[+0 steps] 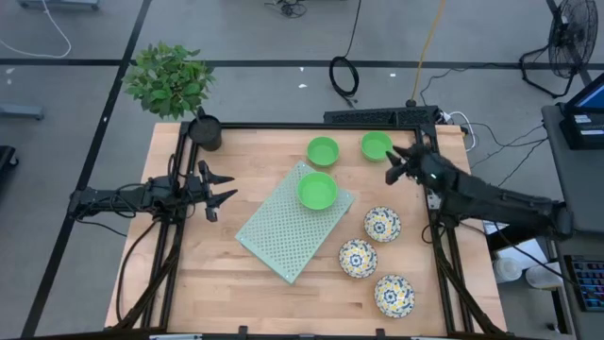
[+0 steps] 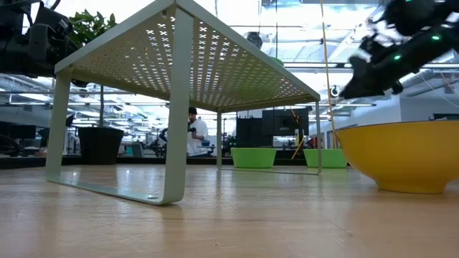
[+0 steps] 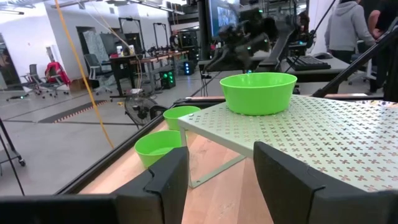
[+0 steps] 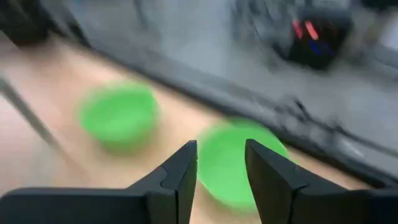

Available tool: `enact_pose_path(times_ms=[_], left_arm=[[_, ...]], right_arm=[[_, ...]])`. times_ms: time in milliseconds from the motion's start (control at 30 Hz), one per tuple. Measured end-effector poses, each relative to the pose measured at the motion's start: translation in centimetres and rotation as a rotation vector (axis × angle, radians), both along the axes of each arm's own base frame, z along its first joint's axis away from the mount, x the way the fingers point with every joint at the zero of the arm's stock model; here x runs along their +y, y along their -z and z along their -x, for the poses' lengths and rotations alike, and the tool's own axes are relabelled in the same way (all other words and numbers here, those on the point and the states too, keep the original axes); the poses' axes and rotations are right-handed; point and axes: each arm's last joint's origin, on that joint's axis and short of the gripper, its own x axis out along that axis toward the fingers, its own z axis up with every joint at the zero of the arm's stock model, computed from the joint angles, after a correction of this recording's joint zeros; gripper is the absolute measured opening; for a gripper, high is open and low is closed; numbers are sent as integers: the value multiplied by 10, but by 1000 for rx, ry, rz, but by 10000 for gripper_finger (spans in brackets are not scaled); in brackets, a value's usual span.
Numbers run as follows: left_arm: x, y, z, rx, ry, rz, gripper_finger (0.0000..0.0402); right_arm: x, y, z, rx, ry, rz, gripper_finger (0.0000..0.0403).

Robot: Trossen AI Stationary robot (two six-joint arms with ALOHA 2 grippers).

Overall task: Pick & Place Mini bowls
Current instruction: Stack the right green bowl on the green bowl on the shelf

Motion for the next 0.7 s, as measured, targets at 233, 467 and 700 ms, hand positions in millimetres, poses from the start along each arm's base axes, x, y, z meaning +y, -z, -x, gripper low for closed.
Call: enact_pose_path(times_ms=[233, 467, 700], left_arm=[[0, 0, 0, 0, 0, 0, 182], [0, 0, 0, 0, 0, 0, 182], [0, 0, 0, 0, 0, 0, 182]], right_arm=[[-53, -40, -24, 256, 146, -236, 173], [-126, -32, -24, 269, 176, -557, 201], [-160, -2, -12, 346, 254, -679, 200]])
